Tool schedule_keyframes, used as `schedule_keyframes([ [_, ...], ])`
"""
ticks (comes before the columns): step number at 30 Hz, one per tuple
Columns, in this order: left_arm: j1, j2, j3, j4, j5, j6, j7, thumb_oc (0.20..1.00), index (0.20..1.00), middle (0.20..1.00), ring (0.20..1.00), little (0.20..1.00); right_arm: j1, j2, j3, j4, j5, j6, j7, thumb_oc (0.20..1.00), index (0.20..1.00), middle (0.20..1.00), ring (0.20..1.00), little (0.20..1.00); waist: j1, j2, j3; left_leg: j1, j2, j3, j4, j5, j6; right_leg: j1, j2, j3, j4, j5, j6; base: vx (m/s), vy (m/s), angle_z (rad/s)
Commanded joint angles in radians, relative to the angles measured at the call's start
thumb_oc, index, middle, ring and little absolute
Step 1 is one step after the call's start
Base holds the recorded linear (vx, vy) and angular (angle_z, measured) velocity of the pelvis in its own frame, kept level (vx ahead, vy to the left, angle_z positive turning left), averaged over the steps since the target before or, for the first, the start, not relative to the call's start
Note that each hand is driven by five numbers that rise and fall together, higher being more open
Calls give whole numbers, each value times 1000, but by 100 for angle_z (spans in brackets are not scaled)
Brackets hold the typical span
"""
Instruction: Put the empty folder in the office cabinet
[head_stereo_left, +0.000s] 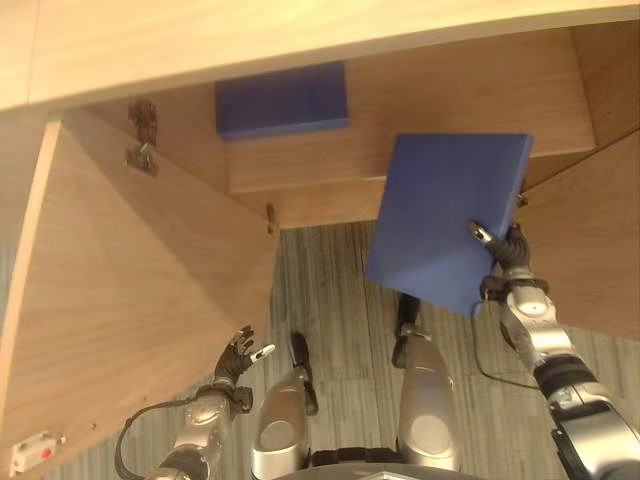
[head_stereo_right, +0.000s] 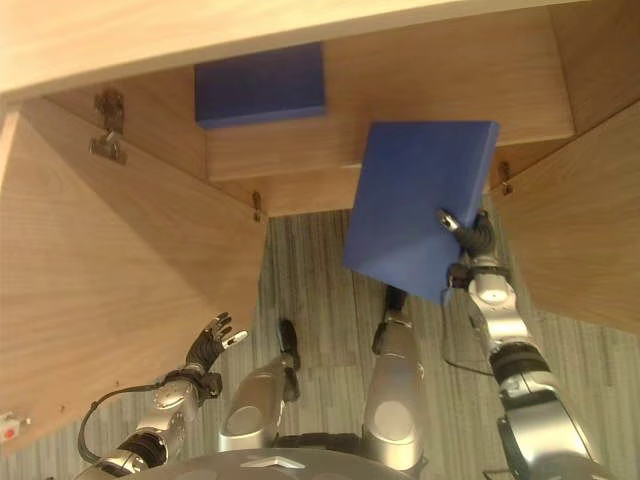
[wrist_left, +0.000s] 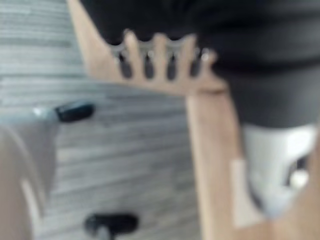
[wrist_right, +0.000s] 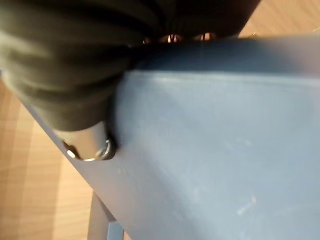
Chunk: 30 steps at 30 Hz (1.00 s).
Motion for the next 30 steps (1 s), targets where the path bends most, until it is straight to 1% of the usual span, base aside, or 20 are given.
schedule_keyframes([
  [1, 130, 33, -56, -9, -44, -2, 18, 1000, 1000, 1000, 1000, 1000, -106, 5, -56, 26, 116, -27, -81, 200, 200, 200, 200, 200, 42, 25, -97, 171, 22, -36, -9, -149, 64, -146, -41, 57, 27, 54, 101, 42, 14, 15],
  [3, 147, 21, -54, 7, -62, -10, 6, 1000, 1000, 1000, 1000, 1000, -175, -9, -99, 100, 142, -19, -112, 200, 200, 200, 200, 200, 62, 40, -87, 165, 23, -47, -13, -149, 61, -177, -51, 57, 57, 47, 99, 45, 18, 11],
  [5, 150, 19, -54, 9, -66, -11, 3, 1000, 1000, 1000, 1000, 1000, -186, -11, -103, 109, 156, -19, -122, 200, 200, 200, 200, 200, 66, 42, -86, 164, 23, -49, -14, -148, 61, -182, -53, 58, 63, 46, 98, 23, 2, 13],
  [7, 165, 3, -53, 18, -89, -22, -2, 1000, 1000, 1000, 1000, 1000, -252, -13, -135, 166, 203, -17, -177, 200, 200, 200, 200, 200, 88, 54, -78, 155, 29, -59, -15, -146, 56, -207, -68, 54, 95, 37, 95, 28, -25, 19],
  [9, 168, -4, -47, 19, -123, -14, -8, 1000, 1000, 1000, 1000, 1000, -295, -14, -155, 194, 246, -10, -225, 200, 200, 200, 200, 200, 100, 59, -75, 148, 34, -65, -17, -144, 52, -221, -72, 53, 114, 30, 92, 25, -23, 18],
  [12, 168, -18, -31, 24, -142, -5, -21, 1000, 1000, 1000, 1000, 1000, -370, -13, -198, 236, 314, -41, -328, 200, 200, 200, 200, 200, 124, 67, -69, 133, 41, -76, -15, -139, 47, -238, -82, 46, 151, 11, 87, 23, -32, 28],
  [14, 162, -23, -29, 25, -146, -3, -27, 1000, 1000, 1000, 1000, 1000, -413, -25, -215, 261, 328, -34, -376, 200, 200, 200, 200, 200, 134, 70, -66, 122, 43, -82, -13, -136, 46, -244, -85, 41, 162, 3, 84, 6, -19, 41],
  [17, 157, -32, -38, 27, -155, -4, -24, 1000, 1000, 1000, 1000, 1000, -490, -41, -215, 310, 346, 2, -458, 200, 200, 200, 200, 200, 150, 74, -58, 98, 44, -90, 1, -132, 46, -249, -87, 40, 178, -9, 79, 8, -9, 8],
  [18, 156, -32, -40, 27, -158, -4, -23, 1000, 1000, 1000, 1000, 1000, -498, -43, -214, 316, 351, 8, -466, 200, 200, 200, 200, 200, 152, 75, -57, 95, 44, -91, 3, -131, 46, -250, -87, 41, 179, -11, 79, 7, -31, -8],
  [19, 154, -32, -40, 26, -165, -3, -24, 1000, 1000, 1000, 1000, 1000, -520, -47, -210, 331, 378, 17, -492, 200, 200, 200, 200, 200, 157, 76, -53, 87, 46, -93, 7, -130, 45, -254, -86, 43, 183, -13, 78, -6, -35, -5],
  [20, 151, -31, -39, 22, -177, 1, -24, 1000, 1000, 1000, 1000, 1000, -555, -52, -206, 353, 426, 11, -530, 200, 200, 200, 200, 200, 162, 77, -48, 75, 49, -93, 13, -127, 43, -261, -87, 46, 192, -17, 77, -6, -31, 2],
  [21, 151, -32, -38, 23, -179, 1, -23, 1000, 1000, 1000, 1000, 1000, -561, -53, -205, 358, 439, 8, -537, 200, 200, 200, 200, 200, 163, 77, -46, 72, 50, -94, 14, -127, 43, -263, -87, 47, 195, -19, 77, 9, -33, 3],
  [23, 147, -38, -37, 22, -207, 6, -16, 1000, 1000, 1000, 1000, 1000, -603, -67, -212, 384, 524, -37, -577, 200, 200, 200, 200, 200, 171, 78, -41, 49, 56, -97, 26, -121, 40, -265, -84, 47, 206, -35, 72, 25, -32, 3],
  [24, 146, -41, -36, 22, -213, 7, -15, 1000, 1000, 1000, 1000, 1000, -614, -73, -218, 388, 532, -44, -584, 200, 200, 200, 200, 200, 174, 79, -38, 41, 57, -99, 30, -119, 39, -267, -83, 47, 211, -40, 70, 14, -34, 5],
  [30, 142, -36, -37, 0, -206, 16, -8, 1000, 1000, 1000, 1000, 1000, -671, -89, -202, 404, 611, -50, -628, 200, 200, 200, 200, 200, 186, 78, -21, 4, 62, -103, 43, -105, 37, -260, -76, 42, 203, -47, 63, -7, -31, 5],
])
